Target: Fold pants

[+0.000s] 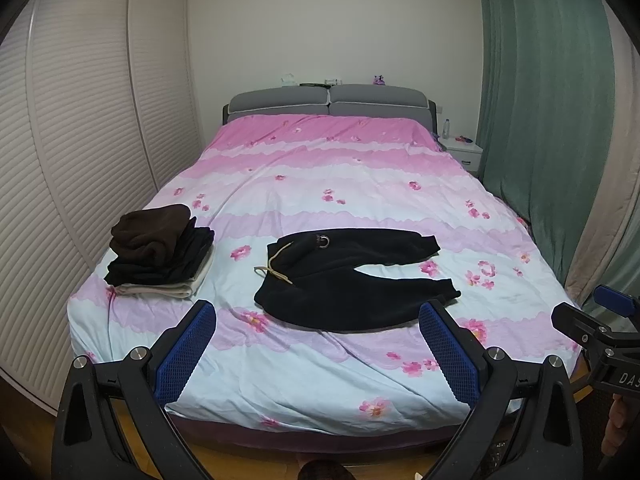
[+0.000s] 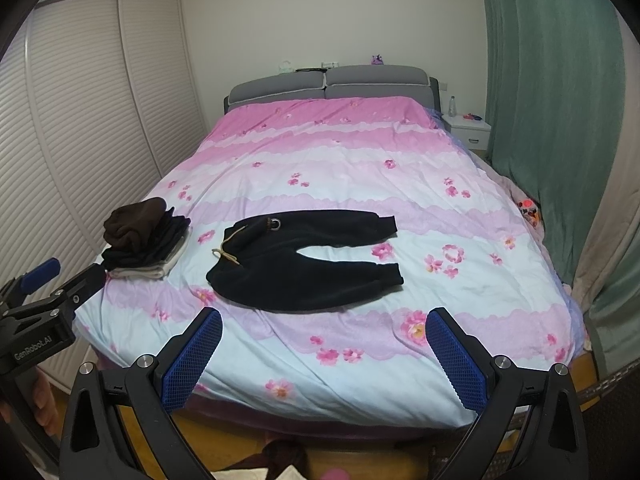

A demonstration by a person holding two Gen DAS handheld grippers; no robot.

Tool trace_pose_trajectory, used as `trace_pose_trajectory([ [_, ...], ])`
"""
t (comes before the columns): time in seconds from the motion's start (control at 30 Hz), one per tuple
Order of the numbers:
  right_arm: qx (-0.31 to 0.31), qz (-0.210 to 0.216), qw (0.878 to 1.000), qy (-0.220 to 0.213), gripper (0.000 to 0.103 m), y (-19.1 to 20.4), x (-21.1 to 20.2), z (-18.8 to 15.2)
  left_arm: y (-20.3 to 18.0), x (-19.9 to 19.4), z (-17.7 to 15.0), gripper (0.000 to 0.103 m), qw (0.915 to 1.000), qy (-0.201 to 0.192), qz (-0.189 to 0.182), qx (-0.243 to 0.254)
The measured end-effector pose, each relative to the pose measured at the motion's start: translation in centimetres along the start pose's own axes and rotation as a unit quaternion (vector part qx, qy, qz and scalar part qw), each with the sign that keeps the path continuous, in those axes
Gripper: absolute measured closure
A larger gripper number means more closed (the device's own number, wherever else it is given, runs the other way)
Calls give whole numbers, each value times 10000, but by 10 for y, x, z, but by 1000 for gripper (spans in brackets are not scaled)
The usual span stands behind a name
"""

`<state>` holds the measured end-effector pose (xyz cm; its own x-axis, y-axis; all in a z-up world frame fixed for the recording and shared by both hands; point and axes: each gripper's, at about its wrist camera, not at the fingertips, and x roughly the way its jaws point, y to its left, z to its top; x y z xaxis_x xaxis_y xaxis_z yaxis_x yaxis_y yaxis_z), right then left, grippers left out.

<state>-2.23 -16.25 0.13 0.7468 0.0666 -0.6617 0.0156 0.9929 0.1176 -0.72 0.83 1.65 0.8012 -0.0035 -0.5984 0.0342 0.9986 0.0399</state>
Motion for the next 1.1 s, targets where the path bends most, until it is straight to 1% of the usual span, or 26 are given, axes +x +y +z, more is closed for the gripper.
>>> trace_pose_trajectory([
  [0.2, 2, 4, 9999, 131, 0, 5, 15, 5, 11, 19, 2, 0, 9999, 155, 50, -22],
  [0.37, 8, -12, 9995, 330, 0, 16, 42, 11, 30, 54, 1, 0, 9990, 411, 198, 6],
  [0.43, 43, -47, 9990, 454, 0, 22, 63, 12, 39, 76, 0, 0, 9982, 549, 257, 22],
  [0.47, 65, -78, 9985, 540, 0, 24, 73, 13, 46, 93, -1, 0, 9972, 685, 289, 13],
  [0.53, 115, -87, 9972, 732, 0, 29, 98, 12, 57, 116, -2, 0, 9962, 833, 247, -52],
  [0.57, 123, -111, 9964, 827, 0, 29, 110, 12, 64, 132, -2, 0, 9950, 970, 227, -96],
  [0.63, 153, -166, 9945, 1026, 0, 34, 138, 12, 75, 160, -1, 0, 9932, 1143, 125, -168],
  [0.67, 167, -261, 9928, 1160, 0, 36, 157, 11, 83, 180, 0, 0, 9914, 1285, 103, -207],
  [0.8, 225, -531, 9874, 1471, 0, 41, 208, 10, 101, 240, -1, 0, 9879, 1503, -188, -347],
  [0.83, 214, -593, 9864, 1521, 0, 42, 220, 9, 105, 256, -3, 0, 9862, 1595, -208, -395],
  [0.9, 254, -714, 9827, 1687, 0, 41, 245, 9, 110, 289, -8, 3, 9790, 1937, -329, -552],
  [1.0, 578, -765, 9764, 1935, 0, 31, 277, 7, 116, 330, -18, 5, 9659, 2398, -482, -850],
  [1.03, 665, -761, 9741, 2022, 0, 28, 286, 6, 114, 339, -21, 5, 9629, 2488, -490, -919],
  [1.1, 883, -758, 9677, 2237, 0, 20, 302, 3, 114, 363, -30, 5, 9541, 2724, -497, -1138],
])
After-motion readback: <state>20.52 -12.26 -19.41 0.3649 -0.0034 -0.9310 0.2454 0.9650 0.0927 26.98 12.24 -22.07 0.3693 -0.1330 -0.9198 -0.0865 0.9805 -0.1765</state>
